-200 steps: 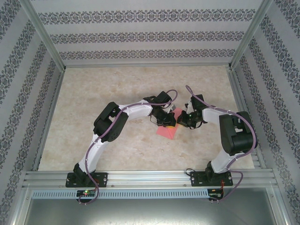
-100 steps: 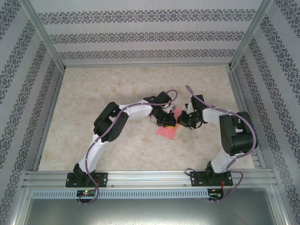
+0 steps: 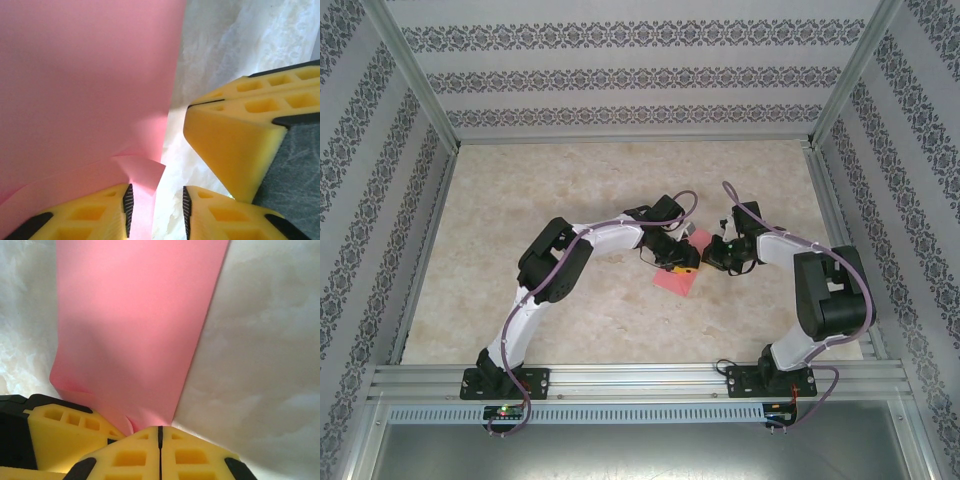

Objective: Fold a paper plane with a square sheet of paper (pick it up from the middle)

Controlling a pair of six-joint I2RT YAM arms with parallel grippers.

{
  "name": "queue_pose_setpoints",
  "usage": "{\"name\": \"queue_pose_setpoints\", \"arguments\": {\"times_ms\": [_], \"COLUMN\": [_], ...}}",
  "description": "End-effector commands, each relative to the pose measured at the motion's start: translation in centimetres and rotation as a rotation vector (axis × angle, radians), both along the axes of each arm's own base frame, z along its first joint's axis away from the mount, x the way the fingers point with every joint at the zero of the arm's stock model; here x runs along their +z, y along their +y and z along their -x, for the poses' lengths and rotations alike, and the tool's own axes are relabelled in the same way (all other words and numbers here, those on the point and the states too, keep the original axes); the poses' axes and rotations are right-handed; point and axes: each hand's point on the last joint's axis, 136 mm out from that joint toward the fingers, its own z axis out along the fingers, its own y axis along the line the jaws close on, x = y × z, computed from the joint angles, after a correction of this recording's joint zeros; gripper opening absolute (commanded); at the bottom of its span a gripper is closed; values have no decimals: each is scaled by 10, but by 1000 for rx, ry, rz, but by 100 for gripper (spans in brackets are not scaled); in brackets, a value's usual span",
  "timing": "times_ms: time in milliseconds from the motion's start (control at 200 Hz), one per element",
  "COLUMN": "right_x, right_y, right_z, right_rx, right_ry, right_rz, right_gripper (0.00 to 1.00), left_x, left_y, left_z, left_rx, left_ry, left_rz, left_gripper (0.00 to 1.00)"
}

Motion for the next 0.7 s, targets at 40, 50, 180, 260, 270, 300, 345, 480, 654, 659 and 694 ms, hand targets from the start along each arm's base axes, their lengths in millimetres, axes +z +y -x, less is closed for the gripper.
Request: {"name": "queue_pose_setpoints", "arguments": {"times_ms": [40, 50, 180, 260, 270, 300, 345, 480, 654, 659, 694], "right_x": [11, 11, 19, 21, 21, 22, 22, 21, 22, 22, 23], "right_y": [7, 6, 0, 1, 1, 1, -1, -14, -25, -25, -24], "right_z": [7, 7, 10, 14, 15, 17, 21, 28, 29, 28, 27], "right_rx": [15, 16, 11, 20, 21, 26, 17, -23, -59, -59, -60], "right_ry": [-7, -7, -19, -17, -16, -14, -11, -6, -13, -15, -20], "right_rz": [-63, -66, -90, -109, -110, -108, -109, -88, -78, -78, -84], "right_gripper": [6, 7, 7, 7, 8, 8, 9, 10, 13, 13, 13], "left_x": [-17, -17, -9, -4, -3, -2, -2, 1, 5, 5, 7], "left_y": [-11, -11, -15, -15, -15, -15, -14, -13, -11, -11, -11], "left_z": [0, 0, -1, -1, -1, -1, -1, -1, 0, 0, -1], "left_rx": [-6, -5, -4, -8, -9, -10, -9, -8, -13, -14, -14], "left_ry": [-60, -62, -80, -94, -96, -99, -100, -103, -113, -113, -116], "left_rz": [36, 38, 82, 96, 99, 102, 103, 115, 122, 121, 125], "left_gripper": [39, 39, 40, 40, 40, 39, 37, 27, 22, 21, 20]}}
